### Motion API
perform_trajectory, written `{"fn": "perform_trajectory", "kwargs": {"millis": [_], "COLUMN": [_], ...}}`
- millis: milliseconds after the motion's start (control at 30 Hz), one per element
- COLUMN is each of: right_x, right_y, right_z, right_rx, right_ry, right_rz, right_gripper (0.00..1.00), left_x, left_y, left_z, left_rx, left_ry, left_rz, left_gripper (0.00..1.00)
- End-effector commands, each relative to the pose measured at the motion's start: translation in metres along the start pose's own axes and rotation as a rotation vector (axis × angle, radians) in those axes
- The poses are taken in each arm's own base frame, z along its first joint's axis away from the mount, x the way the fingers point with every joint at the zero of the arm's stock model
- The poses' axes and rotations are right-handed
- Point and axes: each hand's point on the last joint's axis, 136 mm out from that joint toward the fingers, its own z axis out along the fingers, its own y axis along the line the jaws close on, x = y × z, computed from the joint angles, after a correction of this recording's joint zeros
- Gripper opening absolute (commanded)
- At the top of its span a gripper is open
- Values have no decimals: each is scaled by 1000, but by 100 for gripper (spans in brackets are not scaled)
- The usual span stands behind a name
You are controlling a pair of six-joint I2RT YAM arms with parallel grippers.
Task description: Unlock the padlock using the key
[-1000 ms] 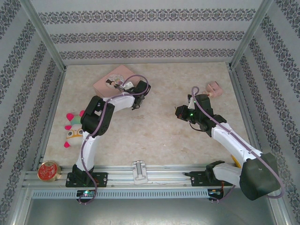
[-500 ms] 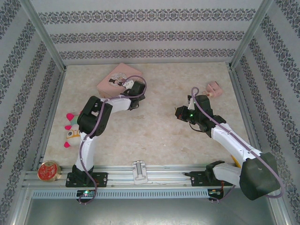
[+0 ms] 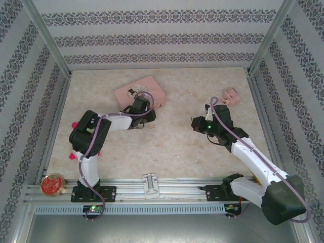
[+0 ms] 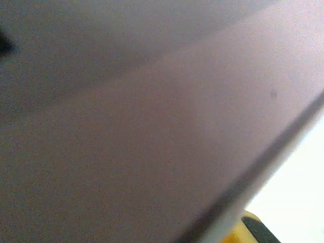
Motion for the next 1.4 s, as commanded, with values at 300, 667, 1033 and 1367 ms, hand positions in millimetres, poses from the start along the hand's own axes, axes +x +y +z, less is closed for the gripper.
{"fn": "perform_trajectory", "kwargs": {"millis": [300,667,1033,1367], "right_x": [12,5,-4,-8], "right_y": [-2,0,-14,-17], "right_z": [-4,12,16,12], "right_rx": [77,81,104,107], "right_ry": [36,57,36,8], "right_rz": [-69,-81,-58,-52], "right_gripper": [0,0,0,0], "left_x": [90,45,18,8], "left_y": [13,37,-14,-1], "left_z": [-43,-66,-69,-48], "left_rx": [45,-263,-354,-555], "left_ry": [283,31,-180,-184], "left_rz": [17,-18,54,42], "left_gripper": [48,65,87,79]}}
